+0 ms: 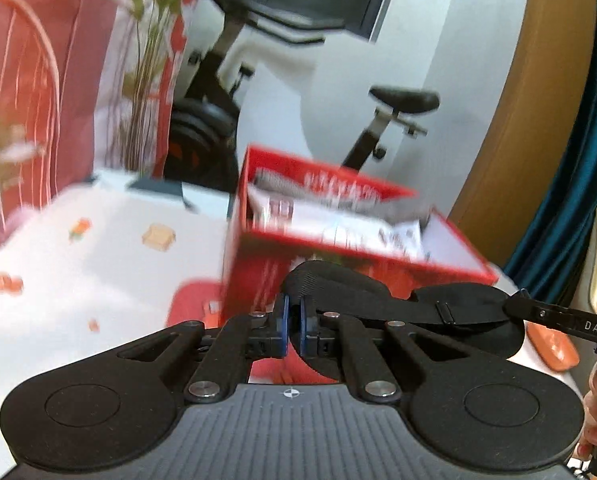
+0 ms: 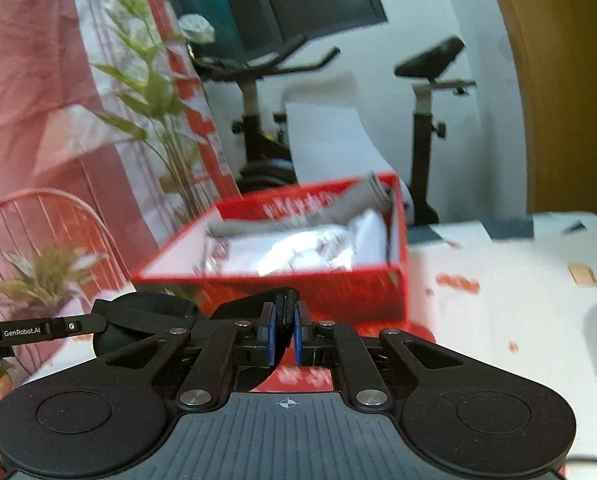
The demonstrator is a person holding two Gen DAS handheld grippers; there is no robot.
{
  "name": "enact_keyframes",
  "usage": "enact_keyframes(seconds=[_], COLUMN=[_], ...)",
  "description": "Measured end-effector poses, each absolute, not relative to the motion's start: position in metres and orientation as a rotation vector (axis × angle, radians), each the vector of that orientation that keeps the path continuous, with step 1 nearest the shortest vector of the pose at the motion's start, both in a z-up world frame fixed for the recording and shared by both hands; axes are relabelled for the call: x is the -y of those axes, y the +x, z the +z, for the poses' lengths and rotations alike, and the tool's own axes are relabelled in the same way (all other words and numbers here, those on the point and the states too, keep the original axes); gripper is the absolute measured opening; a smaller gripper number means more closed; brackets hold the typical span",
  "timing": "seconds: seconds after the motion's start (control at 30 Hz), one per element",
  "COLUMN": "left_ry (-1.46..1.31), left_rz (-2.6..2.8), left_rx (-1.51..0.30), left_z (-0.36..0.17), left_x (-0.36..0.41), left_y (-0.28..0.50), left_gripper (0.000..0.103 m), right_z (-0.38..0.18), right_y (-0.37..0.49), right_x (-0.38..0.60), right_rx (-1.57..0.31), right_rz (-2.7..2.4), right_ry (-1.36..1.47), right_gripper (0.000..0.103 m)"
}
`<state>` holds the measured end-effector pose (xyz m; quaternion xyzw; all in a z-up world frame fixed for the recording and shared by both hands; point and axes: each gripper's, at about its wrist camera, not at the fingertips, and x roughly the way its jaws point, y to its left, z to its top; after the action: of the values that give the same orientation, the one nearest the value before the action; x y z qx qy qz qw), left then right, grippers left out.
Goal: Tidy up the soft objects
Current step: 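Lift the black eye mask with both grippers over the red box, then lower the eye mask into the box and open both grippers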
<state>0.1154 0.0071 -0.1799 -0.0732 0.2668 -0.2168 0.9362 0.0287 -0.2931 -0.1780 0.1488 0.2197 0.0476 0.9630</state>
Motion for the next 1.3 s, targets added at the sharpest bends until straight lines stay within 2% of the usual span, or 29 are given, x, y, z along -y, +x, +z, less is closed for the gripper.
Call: enact_keyframes(seconds=[0.43, 0.6, 0.77, 1.0, 1.3], left_ry=[-0.108, -0.057, 0.043, 0.066, 0.087], left_rz=[-0.456, -0.478, -0.481, -0.483, -0.500], left_rx=[-0.385, -0.529, -0.596, -0.734, -0.790], left_z=[-0.129, -0.140, -0.150, -0.170, -0.186], left_x=[0.009, 0.043, 0.074, 0.084, 0.094], left_y=[0.158, 0.213, 0.250, 0.271, 0.275], left_gripper=[0.006, 0.006, 0.006, 0.006, 0.006], right_z=[-0.127, -0.134, -0.161, -0.186, -0.206], right_y=[0.089, 0.139, 0.177, 0.196, 0.199], right_x=[0.294, 0.303, 0.308, 0.309, 0.312], right_rx=[-0.351, -0.397, -0.499, -0.603, -0.674], right_rz=[0.087, 0.035, 0.011, 0.010, 0.025], right_ry=[0.200, 0.152, 0.157, 0.147, 0.245], right_gripper=[0.008, 0.008, 0.008, 0.008, 0.009])
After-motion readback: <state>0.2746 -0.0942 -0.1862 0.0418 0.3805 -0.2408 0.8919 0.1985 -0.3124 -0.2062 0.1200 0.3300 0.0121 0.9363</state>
